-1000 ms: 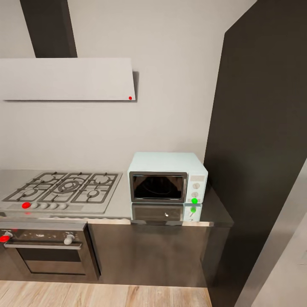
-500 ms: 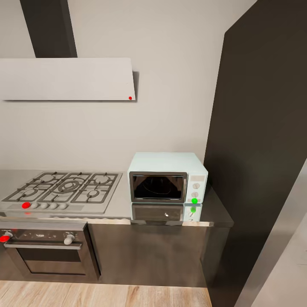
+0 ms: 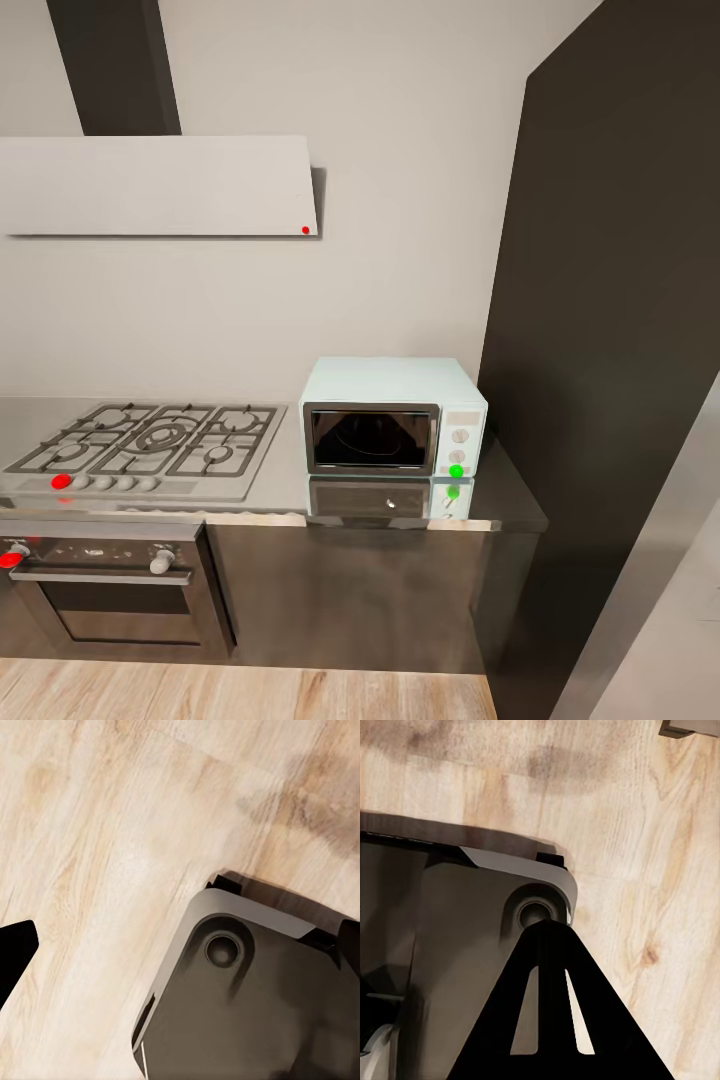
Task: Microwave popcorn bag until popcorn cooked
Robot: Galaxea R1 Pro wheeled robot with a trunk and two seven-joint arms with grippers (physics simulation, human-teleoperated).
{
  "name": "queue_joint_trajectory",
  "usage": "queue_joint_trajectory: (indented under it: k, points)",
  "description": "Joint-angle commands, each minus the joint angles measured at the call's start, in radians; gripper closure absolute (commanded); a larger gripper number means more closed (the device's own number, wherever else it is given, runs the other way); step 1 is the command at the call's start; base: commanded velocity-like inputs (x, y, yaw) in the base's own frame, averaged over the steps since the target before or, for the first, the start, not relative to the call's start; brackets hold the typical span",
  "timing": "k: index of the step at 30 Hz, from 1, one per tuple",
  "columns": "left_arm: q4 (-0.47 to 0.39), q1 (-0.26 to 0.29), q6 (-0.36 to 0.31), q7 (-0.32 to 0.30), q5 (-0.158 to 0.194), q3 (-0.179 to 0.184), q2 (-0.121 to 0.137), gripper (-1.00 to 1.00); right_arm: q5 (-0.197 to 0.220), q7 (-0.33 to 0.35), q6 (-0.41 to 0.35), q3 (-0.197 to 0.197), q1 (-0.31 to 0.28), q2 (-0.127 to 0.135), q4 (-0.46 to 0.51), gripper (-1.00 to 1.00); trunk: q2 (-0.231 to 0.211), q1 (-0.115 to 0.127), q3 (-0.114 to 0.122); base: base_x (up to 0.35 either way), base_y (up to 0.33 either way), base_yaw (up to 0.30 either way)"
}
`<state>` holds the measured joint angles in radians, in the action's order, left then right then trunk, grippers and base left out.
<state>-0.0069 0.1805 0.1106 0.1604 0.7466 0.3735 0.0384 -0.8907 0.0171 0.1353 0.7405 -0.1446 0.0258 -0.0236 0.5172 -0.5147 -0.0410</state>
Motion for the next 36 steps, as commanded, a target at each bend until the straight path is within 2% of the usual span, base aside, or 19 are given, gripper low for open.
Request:
queue_joint_trajectory:
  k: [1, 36]
  points:
    - [-0.001, 0.000, 0.001, 0.004, 0.007, 0.008, 0.000, -1.00, -0.004, 0.002, 0.004, 0.008, -0.001, 0.001, -0.002, 1.00, 0.002, 0.000, -0.002, 0.000, 0.000, 0.000]
    - [-0.001, 0.000, 0.001, 0.004, 0.007, 0.008, 0.000, -1.00, -0.004, 0.002, 0.004, 0.008, -0.001, 0.001, -0.002, 1.00, 0.002, 0.000, -0.002, 0.000, 0.000, 0.000]
